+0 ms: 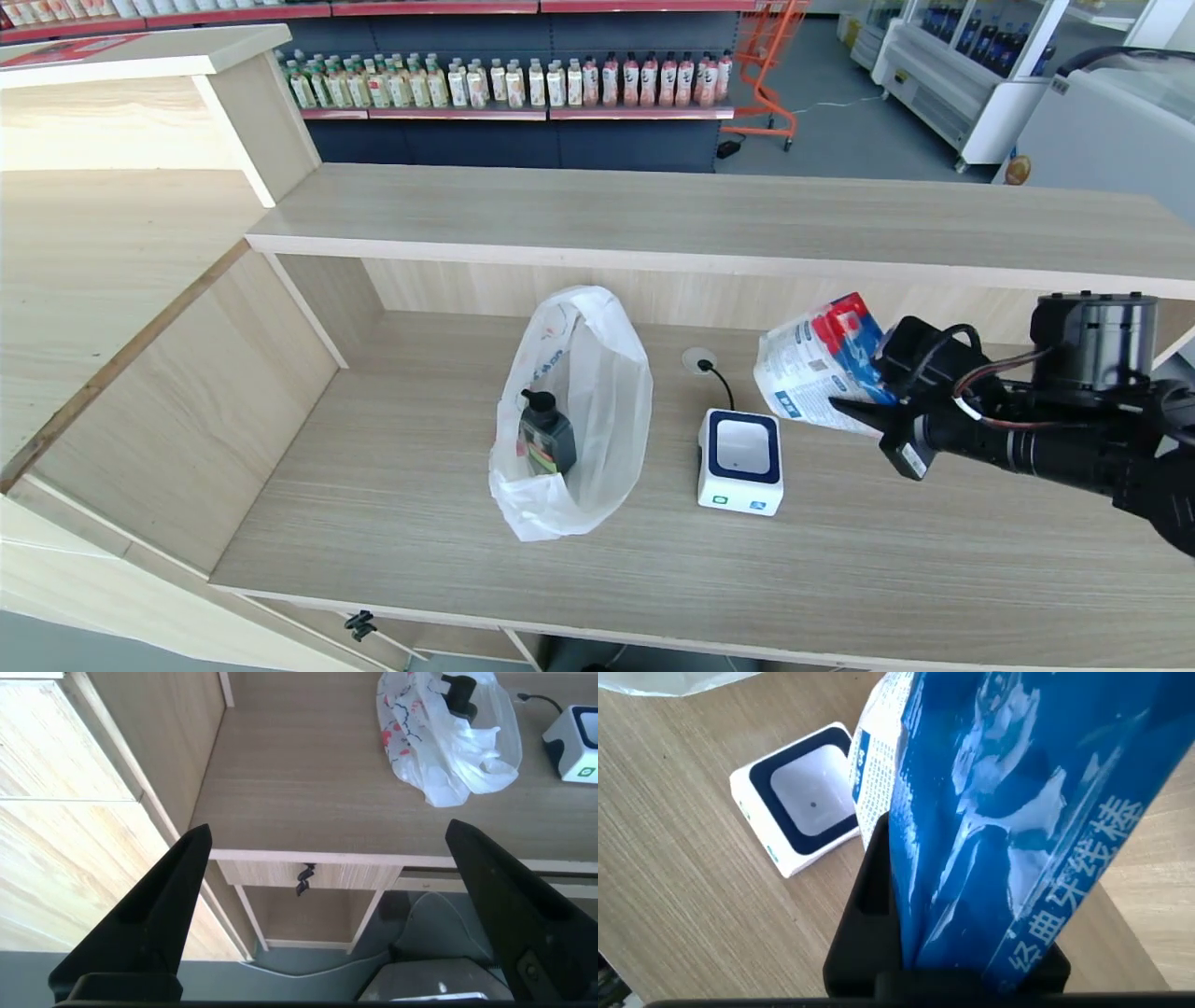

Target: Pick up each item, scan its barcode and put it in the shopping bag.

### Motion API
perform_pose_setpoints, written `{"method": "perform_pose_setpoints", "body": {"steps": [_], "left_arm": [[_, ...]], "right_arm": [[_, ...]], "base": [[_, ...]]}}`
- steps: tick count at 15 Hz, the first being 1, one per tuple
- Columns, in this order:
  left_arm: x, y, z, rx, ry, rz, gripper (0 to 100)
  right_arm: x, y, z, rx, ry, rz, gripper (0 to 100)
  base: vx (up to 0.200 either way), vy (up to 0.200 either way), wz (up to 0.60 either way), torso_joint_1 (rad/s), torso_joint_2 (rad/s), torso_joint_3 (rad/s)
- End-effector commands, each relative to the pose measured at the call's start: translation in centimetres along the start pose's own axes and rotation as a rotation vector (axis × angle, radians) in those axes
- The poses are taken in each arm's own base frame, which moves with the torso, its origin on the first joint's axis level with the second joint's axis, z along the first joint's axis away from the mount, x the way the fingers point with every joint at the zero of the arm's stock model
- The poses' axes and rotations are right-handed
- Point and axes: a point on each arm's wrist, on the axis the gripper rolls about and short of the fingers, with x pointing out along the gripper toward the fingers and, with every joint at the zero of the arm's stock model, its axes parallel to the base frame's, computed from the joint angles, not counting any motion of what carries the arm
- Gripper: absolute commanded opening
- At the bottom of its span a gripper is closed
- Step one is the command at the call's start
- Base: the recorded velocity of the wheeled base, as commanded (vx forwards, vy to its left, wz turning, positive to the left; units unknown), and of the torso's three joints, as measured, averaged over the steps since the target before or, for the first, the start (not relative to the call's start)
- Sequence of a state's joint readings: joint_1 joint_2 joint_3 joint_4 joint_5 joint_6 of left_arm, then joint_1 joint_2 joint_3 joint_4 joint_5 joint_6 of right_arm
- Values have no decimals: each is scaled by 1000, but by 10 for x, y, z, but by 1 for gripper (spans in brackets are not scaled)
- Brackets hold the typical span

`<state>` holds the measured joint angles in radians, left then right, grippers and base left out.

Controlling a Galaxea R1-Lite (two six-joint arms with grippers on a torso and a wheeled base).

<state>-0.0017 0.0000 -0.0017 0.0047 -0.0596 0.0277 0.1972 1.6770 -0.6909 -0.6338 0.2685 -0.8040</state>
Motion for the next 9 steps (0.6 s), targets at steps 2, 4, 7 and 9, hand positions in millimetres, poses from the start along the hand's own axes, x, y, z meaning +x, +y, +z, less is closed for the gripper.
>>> {"method": "perform_pose_setpoints", "body": {"steps": [2, 4, 7, 9], "left_arm": [[0, 0, 0, 0, 2, 0, 100], [0, 0, 0, 0, 2, 0, 100], [0, 0, 0, 0, 2, 0, 100], [0, 0, 0, 0, 2, 0, 100]], "right_arm": [[23, -2, -25, -95, 6, 80, 0], [30, -1, -31, -159, -23, 123, 0], [38, -1, -45, -239, -59, 177, 0], [41, 2, -49, -241, -82, 212, 0]], "base": [[0, 0, 0, 0, 0, 0], [0, 0, 0, 0, 0, 0], [0, 0, 0, 0, 0, 0], [0, 0, 0, 0, 0, 0]]}}
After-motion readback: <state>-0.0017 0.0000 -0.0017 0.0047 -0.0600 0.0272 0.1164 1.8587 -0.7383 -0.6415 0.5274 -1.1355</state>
